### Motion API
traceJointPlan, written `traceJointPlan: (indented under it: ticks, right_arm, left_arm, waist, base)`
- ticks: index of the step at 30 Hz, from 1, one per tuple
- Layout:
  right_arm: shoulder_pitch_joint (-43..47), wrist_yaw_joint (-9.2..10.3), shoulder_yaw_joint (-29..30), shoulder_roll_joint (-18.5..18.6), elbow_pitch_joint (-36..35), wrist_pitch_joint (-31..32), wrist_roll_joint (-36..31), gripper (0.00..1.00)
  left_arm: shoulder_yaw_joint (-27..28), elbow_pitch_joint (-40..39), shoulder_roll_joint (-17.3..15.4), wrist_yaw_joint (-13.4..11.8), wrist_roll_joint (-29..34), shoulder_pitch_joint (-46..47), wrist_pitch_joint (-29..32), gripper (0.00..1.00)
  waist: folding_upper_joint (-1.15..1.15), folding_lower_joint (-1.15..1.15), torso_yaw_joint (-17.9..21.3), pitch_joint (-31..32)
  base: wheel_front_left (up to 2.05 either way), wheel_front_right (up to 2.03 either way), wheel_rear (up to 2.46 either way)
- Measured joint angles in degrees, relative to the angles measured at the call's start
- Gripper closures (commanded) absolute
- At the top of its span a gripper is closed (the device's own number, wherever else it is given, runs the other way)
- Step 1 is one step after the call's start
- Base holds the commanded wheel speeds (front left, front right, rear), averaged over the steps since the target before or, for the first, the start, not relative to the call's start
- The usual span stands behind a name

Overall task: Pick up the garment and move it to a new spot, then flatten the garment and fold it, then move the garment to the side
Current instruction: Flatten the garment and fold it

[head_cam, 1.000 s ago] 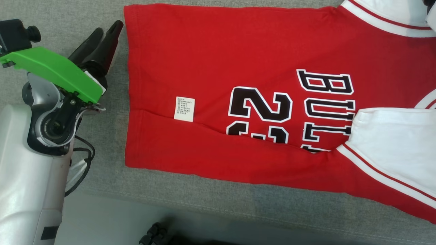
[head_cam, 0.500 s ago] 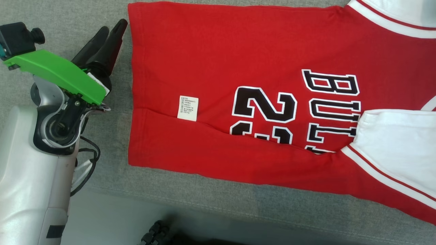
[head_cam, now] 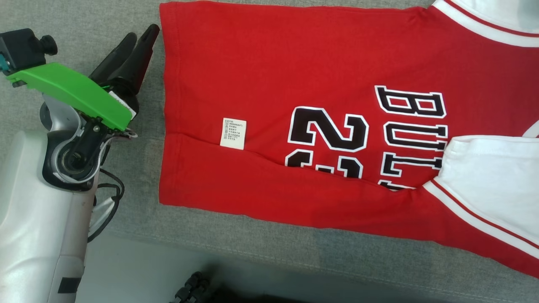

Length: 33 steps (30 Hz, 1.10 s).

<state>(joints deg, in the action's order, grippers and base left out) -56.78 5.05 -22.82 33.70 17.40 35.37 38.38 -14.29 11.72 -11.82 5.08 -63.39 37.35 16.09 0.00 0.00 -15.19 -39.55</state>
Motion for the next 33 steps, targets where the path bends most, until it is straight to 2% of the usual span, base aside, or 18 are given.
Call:
traceJointPlan:
  ticks: [6,10,13,17,33]
  right_arm:
    - [-0.34,-0.51,-0.09,-0.4,1.21,-0.07,0.01,0.61]
    - [-0.48,-1.0,-0.29,-0.51,1.94,-0.27,0.01,0.68]
    - [-0.52,-1.45,-0.45,-0.68,2.44,-0.38,0.01,0.8]
    - [-0.61,-1.86,-0.73,-1.16,2.99,-0.66,0.02,1.0]
    - [-1.12,-3.04,-1.31,-2.19,4.92,-1.53,0.44,1.0]
  left_arm:
    - [0.04,0.73,-0.1,0.12,0.0,0.27,-0.03,0.0]
    - [0.0,0.94,-0.22,0.3,0.0,0.29,-0.27,0.0]
    - [-0.22,0.99,-0.36,0.31,-0.01,0.32,-0.23,0.0]
    - [-0.42,1.09,-0.6,0.54,-0.14,0.94,0.3,0.0]
    - [-1.72,2.4,-1.78,1.32,-2.72,3.67,3.61,0.0]
  waist:
    - [0.0,0.0,0.4,0.23]
    - [0.0,0.0,0.67,0.47]
    - [0.0,0.0,0.84,0.62]
    - [0.0,0.0,1.08,0.79]
    - [0.0,0.0,2.04,1.18]
  base:
    - [0.0,0.0,0.0]
    - [0.0,0.0,0.0]
    - [0.0,0.0,0.0]
    - [0.0,0.0,0.0]
    - [0.0,0.0,0.0]
